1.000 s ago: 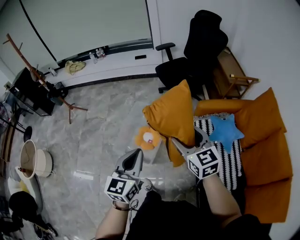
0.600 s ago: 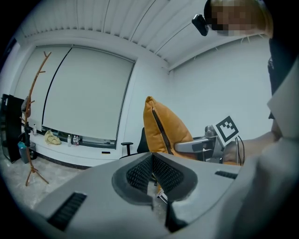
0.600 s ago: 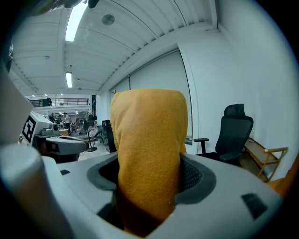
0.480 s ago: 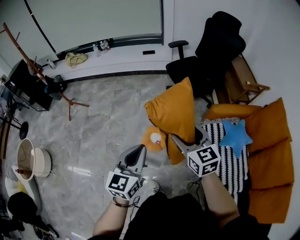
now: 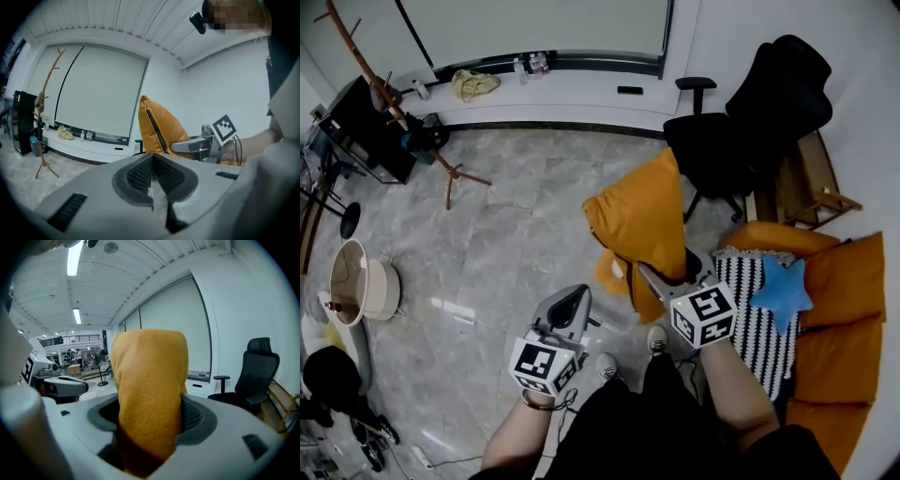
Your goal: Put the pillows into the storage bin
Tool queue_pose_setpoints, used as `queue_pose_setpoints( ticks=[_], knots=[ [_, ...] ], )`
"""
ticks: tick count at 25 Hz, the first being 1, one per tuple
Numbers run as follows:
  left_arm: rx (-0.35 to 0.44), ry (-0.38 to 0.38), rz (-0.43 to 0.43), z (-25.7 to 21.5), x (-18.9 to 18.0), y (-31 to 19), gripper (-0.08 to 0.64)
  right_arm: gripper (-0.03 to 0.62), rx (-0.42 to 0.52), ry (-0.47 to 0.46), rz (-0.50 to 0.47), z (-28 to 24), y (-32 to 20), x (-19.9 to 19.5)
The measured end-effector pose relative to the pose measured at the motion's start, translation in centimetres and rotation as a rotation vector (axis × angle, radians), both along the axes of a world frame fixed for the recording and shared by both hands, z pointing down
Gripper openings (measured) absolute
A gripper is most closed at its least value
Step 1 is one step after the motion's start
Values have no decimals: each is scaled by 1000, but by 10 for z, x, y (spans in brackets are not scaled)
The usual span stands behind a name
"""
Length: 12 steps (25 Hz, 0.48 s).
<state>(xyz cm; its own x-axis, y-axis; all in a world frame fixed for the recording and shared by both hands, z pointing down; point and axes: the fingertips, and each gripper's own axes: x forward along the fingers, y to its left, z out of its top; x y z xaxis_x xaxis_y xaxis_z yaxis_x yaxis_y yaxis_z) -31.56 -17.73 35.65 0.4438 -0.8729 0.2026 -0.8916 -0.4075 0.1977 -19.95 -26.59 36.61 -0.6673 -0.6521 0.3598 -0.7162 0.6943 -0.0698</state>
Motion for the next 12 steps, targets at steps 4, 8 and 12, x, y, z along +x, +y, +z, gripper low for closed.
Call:
queue_pose_setpoints(
  ticks=[4,8,12],
  knots=[
    [-18,-2,-62,4,-9,-7,6,330,-19,-1,-64,11,-15,-13],
    [-38,-21,-123,9,1,-19,6,331,-45,-16,-132,22,-33,-13],
    [-59,-36,-184,14,15,-33,6,331,-74,-44,-180,34,-57,-6]
  ],
)
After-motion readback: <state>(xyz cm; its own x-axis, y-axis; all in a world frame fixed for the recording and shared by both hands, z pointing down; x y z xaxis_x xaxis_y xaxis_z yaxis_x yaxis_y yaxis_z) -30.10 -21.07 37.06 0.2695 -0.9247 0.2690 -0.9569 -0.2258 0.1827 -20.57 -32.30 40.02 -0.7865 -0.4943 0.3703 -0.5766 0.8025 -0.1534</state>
